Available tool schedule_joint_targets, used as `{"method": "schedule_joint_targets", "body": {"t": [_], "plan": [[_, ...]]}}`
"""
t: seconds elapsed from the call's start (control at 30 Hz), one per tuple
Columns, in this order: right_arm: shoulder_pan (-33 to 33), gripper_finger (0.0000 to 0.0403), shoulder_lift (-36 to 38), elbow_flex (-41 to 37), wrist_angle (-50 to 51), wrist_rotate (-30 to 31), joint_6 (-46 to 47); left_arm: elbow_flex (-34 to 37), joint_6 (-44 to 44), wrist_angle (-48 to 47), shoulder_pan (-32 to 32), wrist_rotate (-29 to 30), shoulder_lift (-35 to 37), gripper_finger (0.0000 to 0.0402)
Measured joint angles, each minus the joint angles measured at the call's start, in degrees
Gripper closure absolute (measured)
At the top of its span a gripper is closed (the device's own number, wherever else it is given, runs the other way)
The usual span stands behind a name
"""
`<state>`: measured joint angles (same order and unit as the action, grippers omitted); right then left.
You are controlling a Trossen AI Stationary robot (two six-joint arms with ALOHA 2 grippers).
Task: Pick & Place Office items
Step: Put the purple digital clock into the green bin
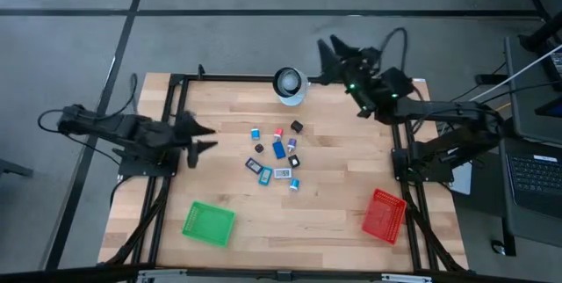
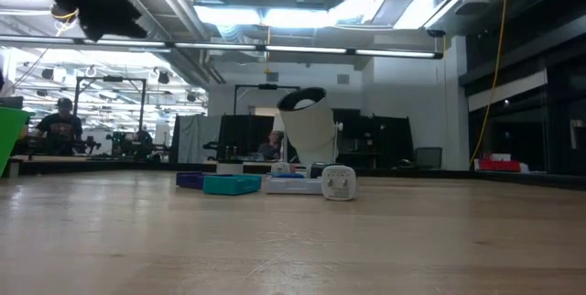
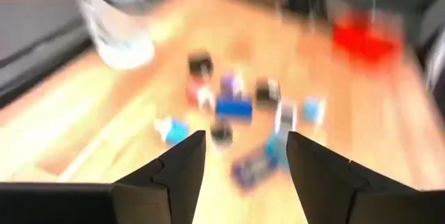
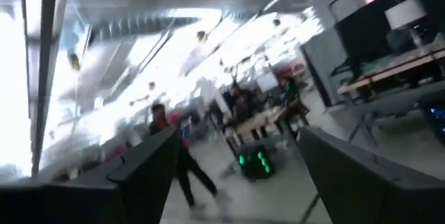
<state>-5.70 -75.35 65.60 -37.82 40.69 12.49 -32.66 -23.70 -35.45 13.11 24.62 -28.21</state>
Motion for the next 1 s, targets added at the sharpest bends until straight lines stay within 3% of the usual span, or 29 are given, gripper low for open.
{"method": "schedule_joint_targets", "body": {"t": [0.13,0.23,0.47,0.7,1.0], "plan": [[-0.43,0.0096,0.75,-0.02,5.24,-3.29,3.25,-4.39,9.45,-2.93,-2.50,-11.97,-12.47,0.0190],[-0.53,0.0096,0.96,-0.02,9.43,-5.48,7.16,-6.10,16.95,-2.51,-3.91,-16.87,-21.00,0.0179],[-0.43,0.0096,0.96,-0.02,13.88,-11.63,9.75,-9.31,29.69,6.07,-7.29,-22.62,-38.21,0.0167],[-0.63,0.0096,0.98,-0.02,13.61,-19.37,9.59,-13.36,33.99,8.68,-10.87,-26.01,-54.67,0.0170],[-0.63,0.0096,0.98,-0.02,13.25,-24.37,9.63,-24.13,43.12,6.85,-14.22,-26.13,-67.16,0.0170]]}}
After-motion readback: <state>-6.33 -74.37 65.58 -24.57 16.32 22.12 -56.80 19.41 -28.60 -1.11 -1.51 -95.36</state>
